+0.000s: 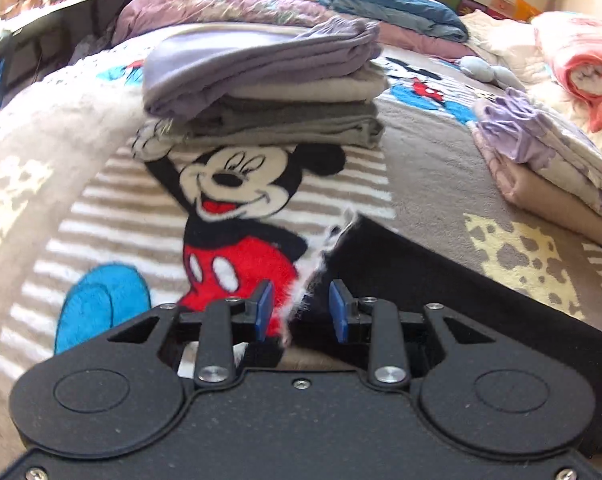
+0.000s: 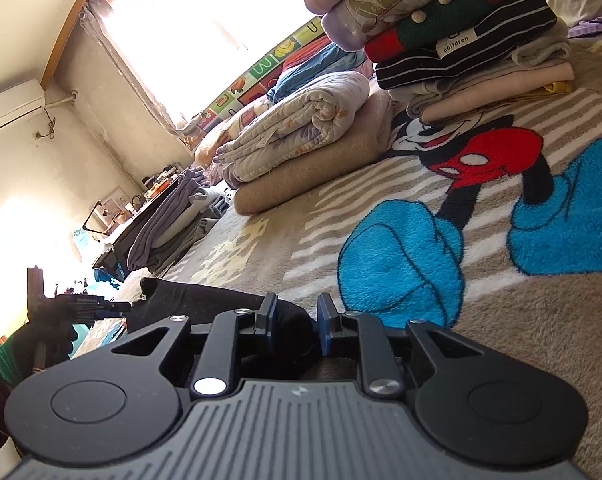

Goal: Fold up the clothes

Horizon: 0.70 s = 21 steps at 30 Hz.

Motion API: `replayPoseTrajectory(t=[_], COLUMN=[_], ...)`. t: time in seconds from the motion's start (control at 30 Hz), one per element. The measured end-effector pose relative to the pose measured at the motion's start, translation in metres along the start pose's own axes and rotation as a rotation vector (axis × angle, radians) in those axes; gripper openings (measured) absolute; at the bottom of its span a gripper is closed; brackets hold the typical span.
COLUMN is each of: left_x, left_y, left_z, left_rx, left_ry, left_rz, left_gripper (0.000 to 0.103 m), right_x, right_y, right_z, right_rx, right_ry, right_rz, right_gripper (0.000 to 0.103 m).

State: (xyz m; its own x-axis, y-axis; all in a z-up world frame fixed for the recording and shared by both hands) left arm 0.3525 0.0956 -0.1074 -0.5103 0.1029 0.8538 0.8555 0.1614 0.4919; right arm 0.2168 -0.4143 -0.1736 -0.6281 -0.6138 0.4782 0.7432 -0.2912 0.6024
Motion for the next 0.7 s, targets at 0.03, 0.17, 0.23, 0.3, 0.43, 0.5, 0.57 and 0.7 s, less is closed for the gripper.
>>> replayPoseTrajectory(t=[0.03, 0.17, 0.23, 0.3, 0.43, 0.5, 0.57, 0.7], left_x=[-0.003, -0.008, 0.003, 0.022, 0.030, 0.000, -0.011, 0.018], left_y=[-0.004, -0.018, -0.020, -0.025, -0.040, -0.047, -0.050, -0.056], left_z=[0.001, -0.012, -0.010, -0.020, -0.052, -0.058, -0.056, -0.078], left_rx=[0.017, -0.160, -0.141, -0.185, -0.314, -0.373, -0.371, -0.387], left_ry=[-0.028, 0.096, 0.133, 0.158, 0.077, 0.134, 0.154, 0.103], left_rz=[-0.003, -0.073, -0.120, -0.213, -0.262, -0.163, -0.169, -0.236], left_gripper=[0.025, 0.030, 0.030, 0.029, 0.029, 0.030, 0.032, 0.031], right_x=[0.000, -0.002, -0.003, -0.003, -0.002, -0.003, -0.003, -0.003], right_y=[0.000, 0.000, 0.000, 0.000, -0.001, 0.000, 0.000, 0.000], right_z=[0.000, -0.001, -0.001, -0.001, -0.001, -0.002, -0.002, -0.002], right_rx=[0.000, -0.001, -0.003, -0.003, -0.003, -0.005, -0.004, -0.003], right_ry=[-0.002, -0.010, -0.010, -0.009, -0.005, -0.004, -0.004, -0.008], right_rz=[0.001, 0.007, 0.007, 0.006, 0.004, 0.005, 0.006, 0.004], right_gripper=[0.023, 0.023, 0.023, 0.023, 0.024, 0.024, 0.024, 0.024])
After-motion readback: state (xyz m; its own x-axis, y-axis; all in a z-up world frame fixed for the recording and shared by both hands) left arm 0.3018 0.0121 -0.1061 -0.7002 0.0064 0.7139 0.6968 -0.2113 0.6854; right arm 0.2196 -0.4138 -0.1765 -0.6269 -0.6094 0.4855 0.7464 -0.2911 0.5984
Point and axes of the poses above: each gripper's, at about its wrist camera, not at the fingertips, and x roughly against the way its jaws point, z to its left, y to its top, the point moved 5 cm from there along -x, roughly the way its jaws point, and after that the axes turned 13 degrees about z, right-handed, at the moved point
